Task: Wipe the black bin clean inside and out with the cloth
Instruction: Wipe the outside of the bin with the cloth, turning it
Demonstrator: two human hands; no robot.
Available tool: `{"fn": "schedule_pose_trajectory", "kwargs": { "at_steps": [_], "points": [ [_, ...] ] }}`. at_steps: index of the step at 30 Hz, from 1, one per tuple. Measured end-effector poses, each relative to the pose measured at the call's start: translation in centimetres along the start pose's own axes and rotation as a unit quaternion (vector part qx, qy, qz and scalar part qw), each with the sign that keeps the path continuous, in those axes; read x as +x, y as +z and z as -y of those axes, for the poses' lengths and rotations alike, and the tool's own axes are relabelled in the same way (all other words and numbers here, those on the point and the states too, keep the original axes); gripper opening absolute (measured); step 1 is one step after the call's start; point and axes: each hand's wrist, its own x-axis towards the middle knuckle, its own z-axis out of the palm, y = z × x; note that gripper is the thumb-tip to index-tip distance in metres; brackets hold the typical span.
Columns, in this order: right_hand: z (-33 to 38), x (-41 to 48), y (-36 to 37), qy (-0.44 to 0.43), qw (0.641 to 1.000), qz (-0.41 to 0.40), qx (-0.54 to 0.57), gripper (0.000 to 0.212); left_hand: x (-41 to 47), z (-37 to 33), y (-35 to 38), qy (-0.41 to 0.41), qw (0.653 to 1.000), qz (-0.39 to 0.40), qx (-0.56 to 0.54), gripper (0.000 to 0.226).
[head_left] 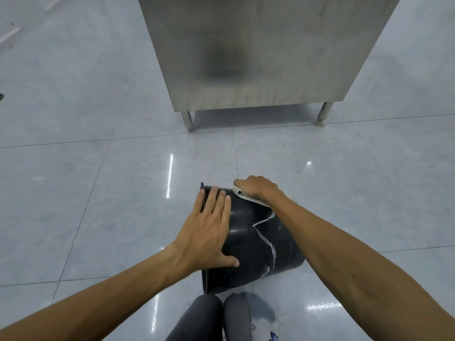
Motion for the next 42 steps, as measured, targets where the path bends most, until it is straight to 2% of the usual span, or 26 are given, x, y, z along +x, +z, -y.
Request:
{"fn": "schedule_pose_trajectory", "kwargs": {
  "at_steps": [2,6,11,16,21,26,33,35,37,42],
  "points": [
    [0.0,-0.2,-0.2,0.004,1.0,-0.001,0.001,0.054,-1.0,-1.2,0.4,0.004,1.0,0.006,0.001,0.133],
    [0.1,-0.3,-0.4,0.0,1.0,0.006,0.004,0.051,-0.8,-1.5,0.7,-0.027,0.999,0.039,0.019,0.155],
    [0.2,-0.4,-0.3,-0.043,0.999,-0.019,0.004,0.047,2.5,0.0,-0.3,-0.044,0.994,0.094,0.037,0.169],
    [-1.2,-2.3,0.7,-0.12,0.987,-0.103,-0.008,0.052,5.4,2.4,-1.4,-0.009,0.989,0.138,0.045,0.174],
    [-3.7,-5.5,3.3,-0.195,0.949,-0.24,-0.069,0.07,7.3,3.0,-2.4,0.017,0.985,0.162,0.052,0.172],
    [-5.7,-9.3,6.9,-0.216,0.909,-0.334,-0.125,0.065,7.8,3.0,-3.3,0.01,0.981,0.188,0.048,0.172],
    [-8.5,-12.9,12.4,-0.25,0.874,-0.402,-0.109,0.063,7.7,2.9,-2.9,0.009,0.984,0.173,0.047,0.173],
    [-7.7,-12.5,11.2,-0.235,0.875,-0.412,-0.093,0.061,7.2,2.8,-2.5,0.013,0.984,0.166,0.059,0.172],
    [-6.3,-11.7,9.4,-0.196,0.891,-0.403,-0.071,0.06,6.9,2.5,-2.4,0.013,0.984,0.163,0.07,0.169],
    [-3.8,-9.3,5.4,-0.083,0.954,-0.288,-0.032,0.066,6.6,2.1,-2.5,0.003,0.983,0.163,0.085,0.169]
  ]
}}
